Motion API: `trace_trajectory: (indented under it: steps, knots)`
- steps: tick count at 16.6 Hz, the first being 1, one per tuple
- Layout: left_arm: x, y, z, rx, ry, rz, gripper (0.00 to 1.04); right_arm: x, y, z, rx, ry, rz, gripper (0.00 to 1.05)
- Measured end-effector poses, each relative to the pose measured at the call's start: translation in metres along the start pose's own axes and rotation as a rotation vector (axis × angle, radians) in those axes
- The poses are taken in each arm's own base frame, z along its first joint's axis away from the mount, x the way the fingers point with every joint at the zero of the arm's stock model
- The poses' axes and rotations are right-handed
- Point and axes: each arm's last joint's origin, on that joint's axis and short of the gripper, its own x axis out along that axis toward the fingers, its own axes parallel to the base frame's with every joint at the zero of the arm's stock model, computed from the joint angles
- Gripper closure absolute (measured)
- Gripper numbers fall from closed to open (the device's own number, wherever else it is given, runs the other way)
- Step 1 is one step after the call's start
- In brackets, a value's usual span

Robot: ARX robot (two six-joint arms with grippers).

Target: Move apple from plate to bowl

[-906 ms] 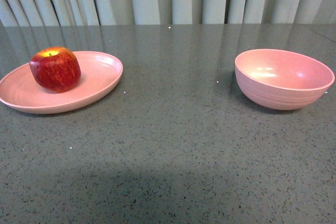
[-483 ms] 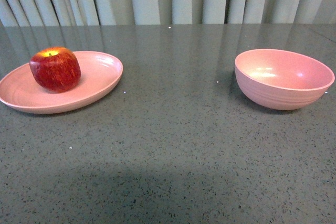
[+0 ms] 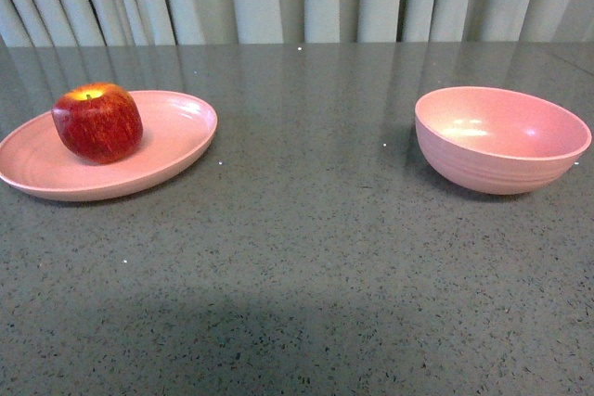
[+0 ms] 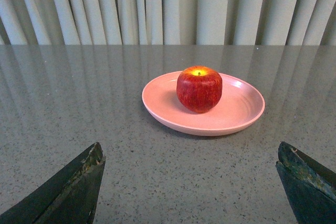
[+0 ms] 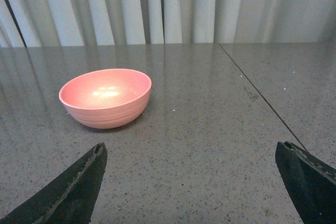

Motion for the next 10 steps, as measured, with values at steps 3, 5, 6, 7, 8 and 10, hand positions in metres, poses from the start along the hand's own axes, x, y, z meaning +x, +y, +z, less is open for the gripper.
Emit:
trace_trajectory:
  steps: [3,5,6,7,8,10]
  knots:
    - [0.0000,0.0000,0.0000,0.000,0.000,0.000,0.07,0.0000,0.0000,0.0000,0.000,0.000,0.000,0.07]
    - [0.0000,0.0000,0.0000,0.000,0.000,0.000,0.07,0.0000,0.0000,0.0000,0.000,0.000,0.000,0.07]
    - [0.0000,0.0000,0.0000,0.000,0.000,0.000,0.07,0.0000,0.0000,-0.0001,0.000,0.001,0.000,0.07]
    - [0.0000,0.0000,0.0000,0.000,0.000,0.000,0.07,0.0000,0.0000,0.0000,0.000,0.000,0.000,0.07]
    - [0.0000,0.0000,0.0000,0.000,0.000,0.000,0.07,0.0000,0.0000,0.0000,0.000,0.000,0.000,0.07]
    - [0.0000,0.0000,0.0000,0.000,0.000,0.000,0.07,0.0000,0.0000,0.0000,0.000,0.000,0.000,0.07]
